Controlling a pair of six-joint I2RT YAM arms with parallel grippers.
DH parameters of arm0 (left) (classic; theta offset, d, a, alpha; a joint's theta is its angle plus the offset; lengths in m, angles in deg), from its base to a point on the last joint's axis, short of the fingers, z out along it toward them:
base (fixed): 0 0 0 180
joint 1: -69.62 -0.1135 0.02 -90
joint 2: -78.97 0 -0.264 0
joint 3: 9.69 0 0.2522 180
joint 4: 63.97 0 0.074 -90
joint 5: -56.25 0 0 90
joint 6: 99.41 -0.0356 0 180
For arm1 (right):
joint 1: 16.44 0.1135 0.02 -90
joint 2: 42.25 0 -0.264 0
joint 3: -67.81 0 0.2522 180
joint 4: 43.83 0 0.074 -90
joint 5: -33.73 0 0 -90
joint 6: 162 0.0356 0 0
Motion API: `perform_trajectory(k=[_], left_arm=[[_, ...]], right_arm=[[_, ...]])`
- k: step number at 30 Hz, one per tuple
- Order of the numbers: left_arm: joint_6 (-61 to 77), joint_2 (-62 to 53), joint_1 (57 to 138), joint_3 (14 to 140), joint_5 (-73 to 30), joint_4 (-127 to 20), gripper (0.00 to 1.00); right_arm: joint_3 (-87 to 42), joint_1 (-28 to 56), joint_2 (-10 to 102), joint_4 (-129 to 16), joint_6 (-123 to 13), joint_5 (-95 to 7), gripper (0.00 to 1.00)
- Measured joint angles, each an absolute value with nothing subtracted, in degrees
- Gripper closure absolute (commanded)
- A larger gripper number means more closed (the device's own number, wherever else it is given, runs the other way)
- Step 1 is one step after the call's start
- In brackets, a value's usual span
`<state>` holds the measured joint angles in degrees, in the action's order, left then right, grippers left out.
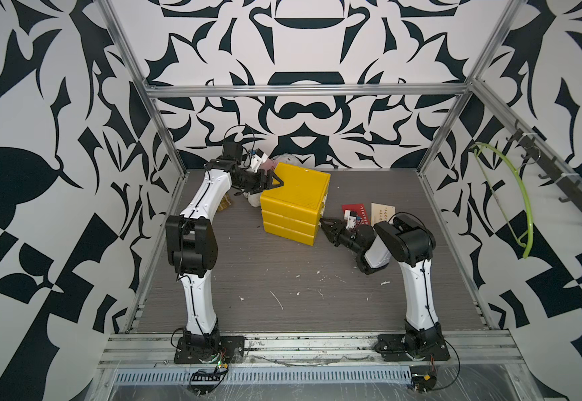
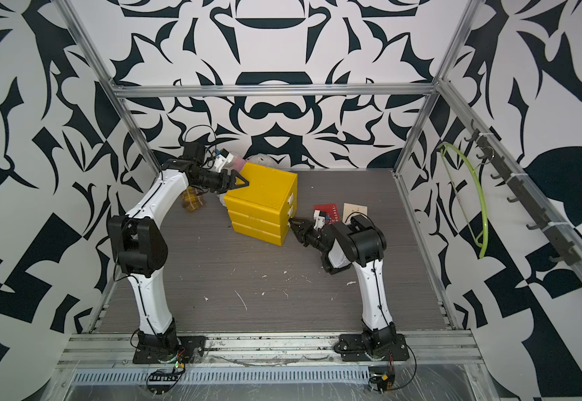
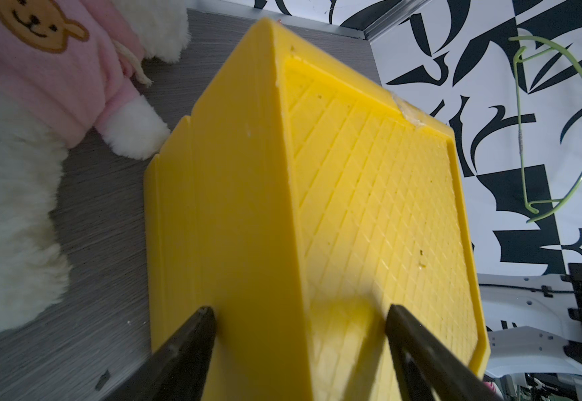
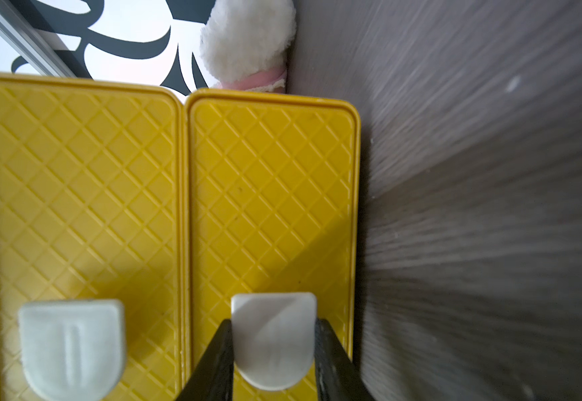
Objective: Take the postcards out of the drawer
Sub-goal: Open the drawer in the storage box.
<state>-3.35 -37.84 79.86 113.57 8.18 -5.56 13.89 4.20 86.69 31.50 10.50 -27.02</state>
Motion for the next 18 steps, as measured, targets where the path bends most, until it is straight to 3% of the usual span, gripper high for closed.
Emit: perform_trajectory(k=[18], left_arm=[[-3.4,-38.7,82.6,113.6,11.3,-3.9,0.18]], right_arm=[[27.3,-2.6,82.0,35.9,6.7,-21.5,0.74]])
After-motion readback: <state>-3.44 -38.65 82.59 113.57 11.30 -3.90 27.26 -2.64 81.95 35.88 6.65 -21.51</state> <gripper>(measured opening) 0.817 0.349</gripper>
